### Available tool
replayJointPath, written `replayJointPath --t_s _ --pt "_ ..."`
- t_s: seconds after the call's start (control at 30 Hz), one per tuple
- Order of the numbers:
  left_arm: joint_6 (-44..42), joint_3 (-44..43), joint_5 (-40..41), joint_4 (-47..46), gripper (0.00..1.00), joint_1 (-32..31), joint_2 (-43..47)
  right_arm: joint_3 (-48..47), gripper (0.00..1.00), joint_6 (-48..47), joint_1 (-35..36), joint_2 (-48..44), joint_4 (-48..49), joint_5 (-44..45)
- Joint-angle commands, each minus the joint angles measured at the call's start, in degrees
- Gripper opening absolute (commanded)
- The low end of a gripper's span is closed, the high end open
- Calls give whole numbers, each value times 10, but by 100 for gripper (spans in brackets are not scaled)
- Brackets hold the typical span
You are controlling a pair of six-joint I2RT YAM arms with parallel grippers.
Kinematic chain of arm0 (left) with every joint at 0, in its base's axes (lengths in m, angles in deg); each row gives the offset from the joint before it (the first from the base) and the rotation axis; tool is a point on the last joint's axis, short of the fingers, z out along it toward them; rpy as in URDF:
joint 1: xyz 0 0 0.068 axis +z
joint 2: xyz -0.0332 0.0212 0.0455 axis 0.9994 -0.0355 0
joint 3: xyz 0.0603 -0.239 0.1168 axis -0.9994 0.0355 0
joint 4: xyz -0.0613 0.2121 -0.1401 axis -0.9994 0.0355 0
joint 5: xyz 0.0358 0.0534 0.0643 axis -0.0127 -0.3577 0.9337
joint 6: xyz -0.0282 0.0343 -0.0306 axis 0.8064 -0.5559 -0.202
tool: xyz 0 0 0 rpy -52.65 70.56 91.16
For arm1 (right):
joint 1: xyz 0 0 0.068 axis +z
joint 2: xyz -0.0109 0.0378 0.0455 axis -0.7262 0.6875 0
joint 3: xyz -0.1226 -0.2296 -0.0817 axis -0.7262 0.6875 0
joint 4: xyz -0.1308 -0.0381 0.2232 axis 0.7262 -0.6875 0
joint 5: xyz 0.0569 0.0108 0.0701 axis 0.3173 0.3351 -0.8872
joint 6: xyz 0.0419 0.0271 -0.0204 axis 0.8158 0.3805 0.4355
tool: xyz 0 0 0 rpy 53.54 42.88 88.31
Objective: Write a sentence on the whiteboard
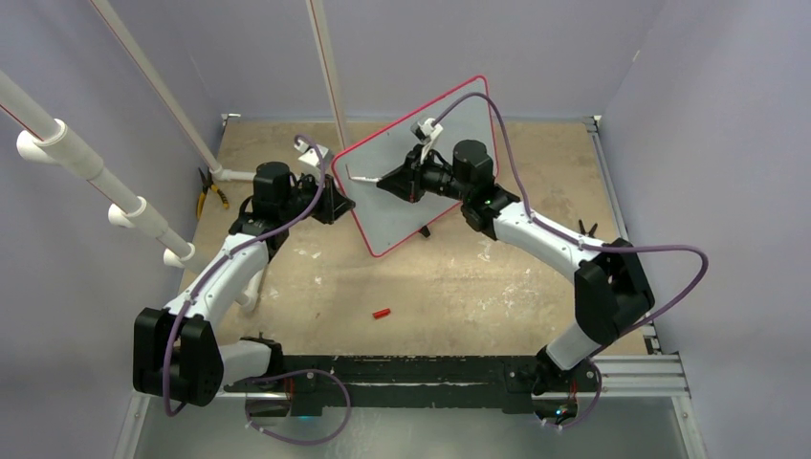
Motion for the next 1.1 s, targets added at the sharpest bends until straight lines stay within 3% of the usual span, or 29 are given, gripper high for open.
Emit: replayJointPath --t_s 0.0,0.5,1.07 --pt "-24 -17 2 -19 0 4 4 28 0 -15 4 -16 3 24" --pt "-24 -17 13 -19 0 3 4 36 0 7 7 -63 37 5" --pt "-23 -16 9 -19 0 3 4 0 0 0 7 -22 29 16"
